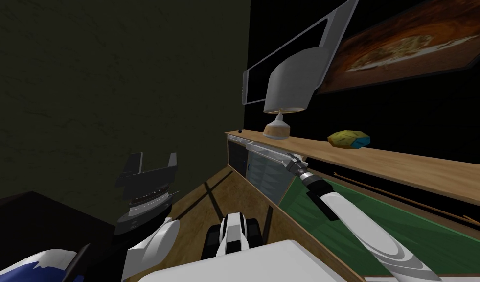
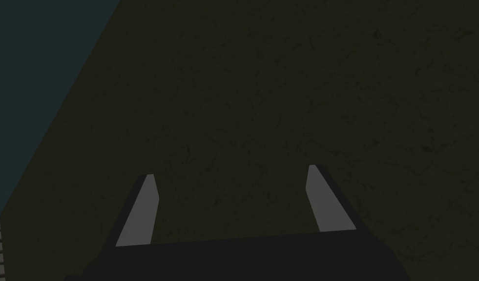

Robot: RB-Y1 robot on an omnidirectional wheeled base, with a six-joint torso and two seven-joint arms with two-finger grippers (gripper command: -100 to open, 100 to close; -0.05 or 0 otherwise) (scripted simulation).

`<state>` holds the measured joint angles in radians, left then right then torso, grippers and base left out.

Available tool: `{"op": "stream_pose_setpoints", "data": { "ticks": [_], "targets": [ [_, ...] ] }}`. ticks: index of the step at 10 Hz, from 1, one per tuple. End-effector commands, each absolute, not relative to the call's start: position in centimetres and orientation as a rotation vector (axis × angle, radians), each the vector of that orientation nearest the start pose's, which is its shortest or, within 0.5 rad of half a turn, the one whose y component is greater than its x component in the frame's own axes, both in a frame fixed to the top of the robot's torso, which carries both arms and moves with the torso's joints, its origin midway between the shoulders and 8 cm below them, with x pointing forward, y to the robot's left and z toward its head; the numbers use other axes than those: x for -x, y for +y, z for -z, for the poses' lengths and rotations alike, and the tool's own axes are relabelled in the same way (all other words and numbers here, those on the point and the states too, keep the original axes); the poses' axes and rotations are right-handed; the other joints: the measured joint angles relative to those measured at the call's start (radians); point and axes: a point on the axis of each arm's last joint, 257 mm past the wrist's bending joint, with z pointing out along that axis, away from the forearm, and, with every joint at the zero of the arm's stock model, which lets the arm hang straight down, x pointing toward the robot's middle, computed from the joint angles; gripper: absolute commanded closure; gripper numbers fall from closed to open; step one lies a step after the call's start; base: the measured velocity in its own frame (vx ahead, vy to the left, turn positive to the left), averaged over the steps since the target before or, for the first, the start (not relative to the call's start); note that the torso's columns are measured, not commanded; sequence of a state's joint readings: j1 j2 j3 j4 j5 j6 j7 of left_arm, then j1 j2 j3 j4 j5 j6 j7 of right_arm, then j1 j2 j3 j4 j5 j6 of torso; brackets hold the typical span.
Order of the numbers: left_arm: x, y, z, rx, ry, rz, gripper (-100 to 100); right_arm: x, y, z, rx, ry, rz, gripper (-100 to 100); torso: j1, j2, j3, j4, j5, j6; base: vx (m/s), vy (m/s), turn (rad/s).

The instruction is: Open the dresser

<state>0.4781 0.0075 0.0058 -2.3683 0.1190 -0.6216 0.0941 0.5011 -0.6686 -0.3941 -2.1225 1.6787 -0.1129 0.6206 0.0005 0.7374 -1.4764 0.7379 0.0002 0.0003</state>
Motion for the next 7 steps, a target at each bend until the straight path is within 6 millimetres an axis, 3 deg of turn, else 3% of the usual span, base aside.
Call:
{"op": "stream_pose_setpoints", "data": {
  "ticks": [1, 2, 7],
  "targets": [
    [-29.84, 28.58, -8.88, 0.56, 0.36, 1.515, 0, -40.92, -44.36, 5.7, 1.117, 1.156, 1.239, -100, 0.0, 0.0, 0.0, 0.0, 0.0, -0.001, 0.011, 0.02, -0.009],
    [-29.84, 28.58, -8.88, 0.56, 0.36, 1.515, 0, -40.91, -44.39, 5.69, 1.117, 1.156, 1.241, 0, -0.001, 0.001, 0.0, 0.0, 0.0, -0.001, 0.0, 0.0, 0.0],
    [-29.84, 28.58, -8.88, 0.56, 0.36, 1.515, 0, -40.91, -44.39, 5.71, 1.117, 1.156, 1.24, 0, 0.0, 0.001, 0.0, 0.0, 0.0, 0.0, 0.0, 0.0, 0.0]
  ]
}}
